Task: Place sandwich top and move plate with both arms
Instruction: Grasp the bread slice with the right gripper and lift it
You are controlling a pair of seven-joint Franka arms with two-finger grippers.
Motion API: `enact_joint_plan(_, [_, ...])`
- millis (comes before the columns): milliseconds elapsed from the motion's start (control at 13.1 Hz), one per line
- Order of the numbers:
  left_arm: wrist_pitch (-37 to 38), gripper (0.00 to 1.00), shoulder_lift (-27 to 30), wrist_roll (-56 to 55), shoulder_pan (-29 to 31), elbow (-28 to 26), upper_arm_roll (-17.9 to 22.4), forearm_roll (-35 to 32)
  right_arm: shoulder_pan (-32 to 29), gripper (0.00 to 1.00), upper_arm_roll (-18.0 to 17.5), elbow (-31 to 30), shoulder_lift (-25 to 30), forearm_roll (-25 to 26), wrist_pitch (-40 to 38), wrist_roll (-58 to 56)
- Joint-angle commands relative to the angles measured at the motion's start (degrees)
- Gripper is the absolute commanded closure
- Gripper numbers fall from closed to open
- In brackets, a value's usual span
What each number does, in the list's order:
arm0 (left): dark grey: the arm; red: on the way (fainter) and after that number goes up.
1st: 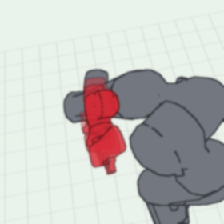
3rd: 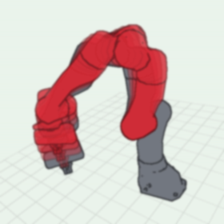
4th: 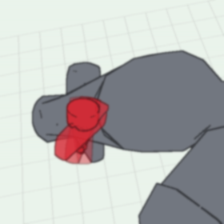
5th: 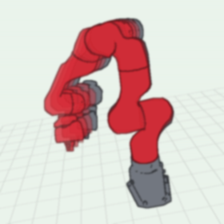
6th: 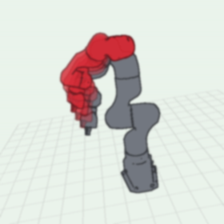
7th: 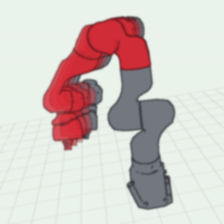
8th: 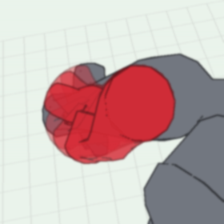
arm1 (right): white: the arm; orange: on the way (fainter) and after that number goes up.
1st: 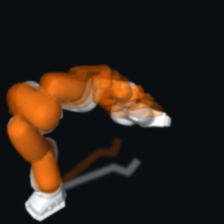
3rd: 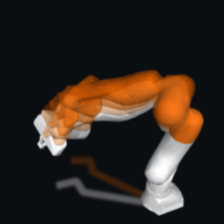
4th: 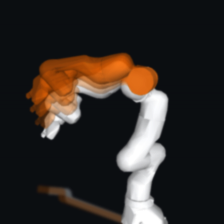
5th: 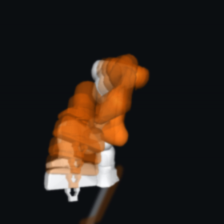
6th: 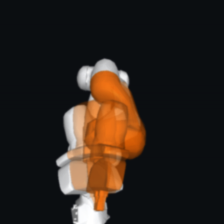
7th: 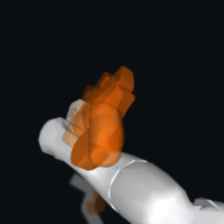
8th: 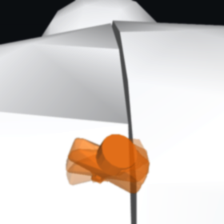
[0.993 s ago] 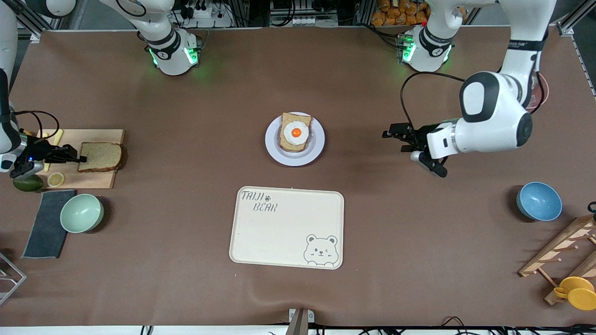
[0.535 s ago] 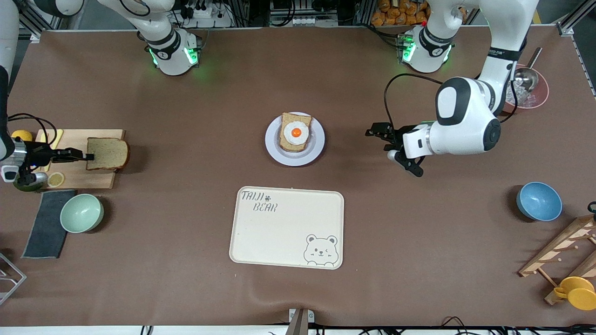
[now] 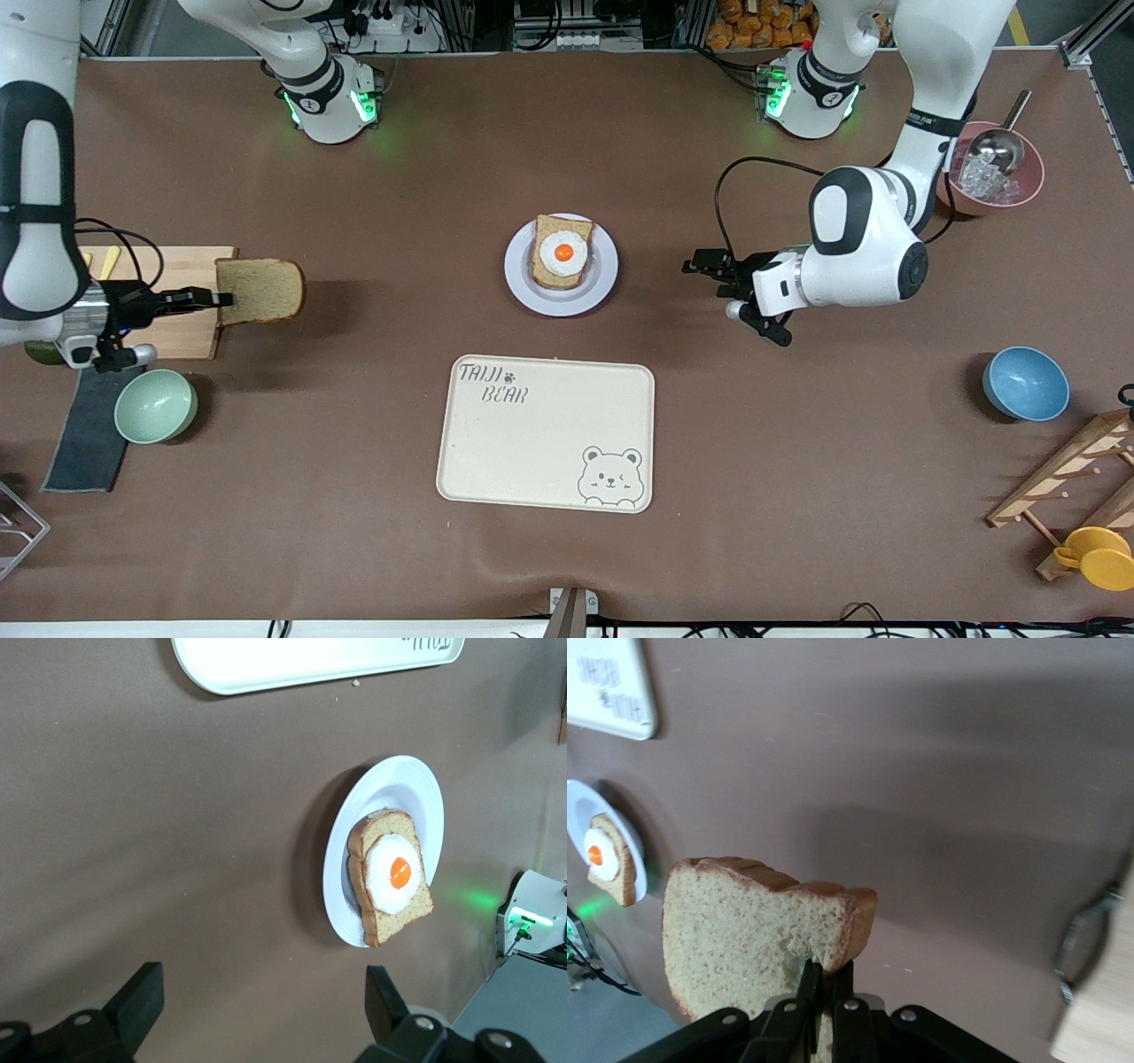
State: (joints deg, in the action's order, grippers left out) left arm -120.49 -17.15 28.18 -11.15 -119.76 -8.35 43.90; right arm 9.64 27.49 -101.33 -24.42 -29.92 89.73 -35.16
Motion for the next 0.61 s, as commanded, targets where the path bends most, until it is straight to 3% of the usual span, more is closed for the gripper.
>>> enact_joint_plan(0, [-1.1, 0.0, -0.5, 0.5, -1.2, 0.8, -0.2, 1.3, 7.7, 1.0, 0.4, -1.3, 3.8, 1.0, 0.5, 3.5])
enact_joint_plan(535, [-2.6, 0.0, -1.0, 0.3, -1.7, 0.2, -0.3, 1.5, 24.8, 1.0, 0.1, -2.9, 6.2, -0.3, 7.9, 23.8])
